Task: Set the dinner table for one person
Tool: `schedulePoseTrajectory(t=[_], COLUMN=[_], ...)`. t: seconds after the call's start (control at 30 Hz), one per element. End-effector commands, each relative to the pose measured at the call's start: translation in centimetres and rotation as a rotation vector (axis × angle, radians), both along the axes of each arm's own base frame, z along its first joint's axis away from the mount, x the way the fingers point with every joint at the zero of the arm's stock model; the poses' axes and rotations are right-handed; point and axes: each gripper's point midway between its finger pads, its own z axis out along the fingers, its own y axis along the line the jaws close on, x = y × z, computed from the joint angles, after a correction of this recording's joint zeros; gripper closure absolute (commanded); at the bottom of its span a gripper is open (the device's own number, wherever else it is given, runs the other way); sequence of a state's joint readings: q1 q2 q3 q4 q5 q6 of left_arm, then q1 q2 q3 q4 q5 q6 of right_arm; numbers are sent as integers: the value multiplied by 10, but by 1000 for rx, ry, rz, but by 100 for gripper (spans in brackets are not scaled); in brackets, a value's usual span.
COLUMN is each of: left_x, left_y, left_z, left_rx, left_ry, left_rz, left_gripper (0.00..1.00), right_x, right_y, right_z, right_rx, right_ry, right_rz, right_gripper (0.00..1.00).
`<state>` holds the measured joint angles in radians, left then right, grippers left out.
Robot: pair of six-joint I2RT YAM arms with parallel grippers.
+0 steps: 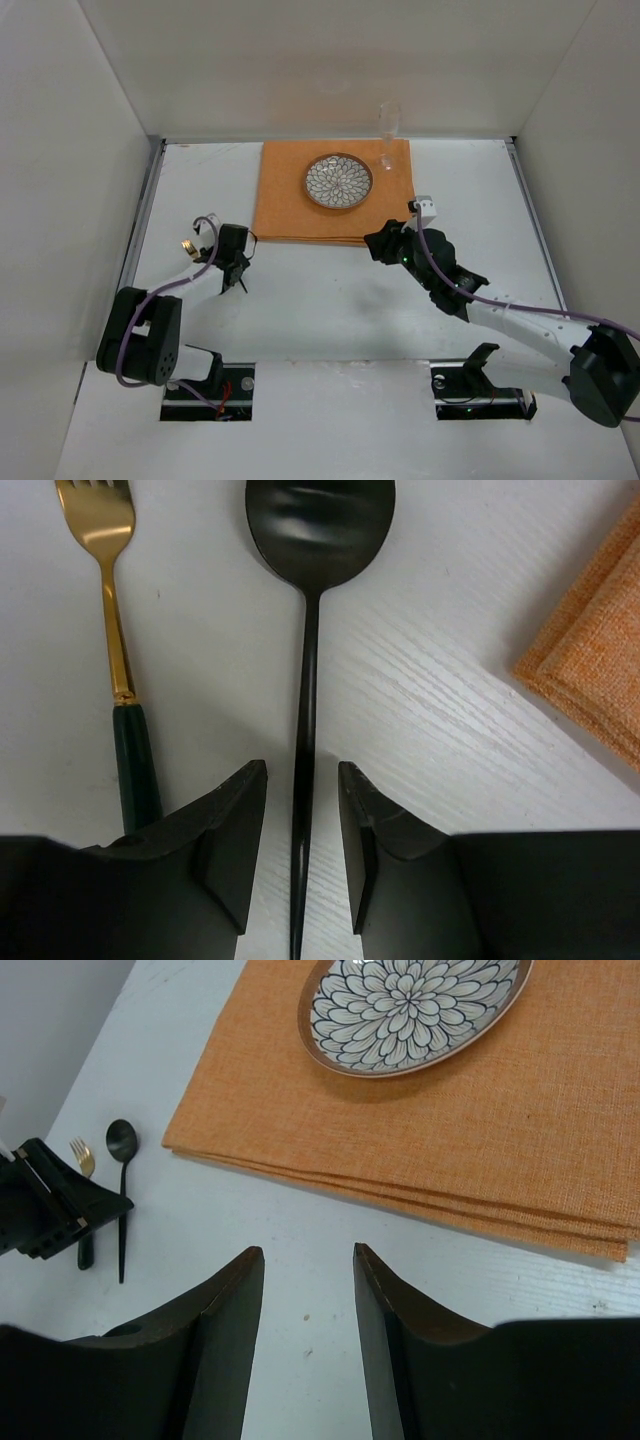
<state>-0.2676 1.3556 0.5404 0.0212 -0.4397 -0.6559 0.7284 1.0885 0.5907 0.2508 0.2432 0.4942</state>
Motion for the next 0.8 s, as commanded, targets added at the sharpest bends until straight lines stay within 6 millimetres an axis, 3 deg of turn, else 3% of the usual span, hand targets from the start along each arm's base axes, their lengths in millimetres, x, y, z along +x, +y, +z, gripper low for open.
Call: schedulePoseTrajectory(t=[0.0,0.4,0.6,0.77], left_x=[15,15,12,12], left_y=[0,-6,-6,-4], left_z=[12,-9,-8,6], left_rx=[-25,-83,-79,-69], left_ry=[-46,9,5,-44], left_rz=[22,7,-2,-6], left_gripper=[68,92,100,100], right_x=[2,2,5,7], right_y=[8,2,-11,-19], right_z=[22,26,30,31], right_rx=[57,78,88,103], right_ry=[-55,-74,-85,-89], right_rz=[15,-9,-46,-73], right_gripper=[53,49,48,47])
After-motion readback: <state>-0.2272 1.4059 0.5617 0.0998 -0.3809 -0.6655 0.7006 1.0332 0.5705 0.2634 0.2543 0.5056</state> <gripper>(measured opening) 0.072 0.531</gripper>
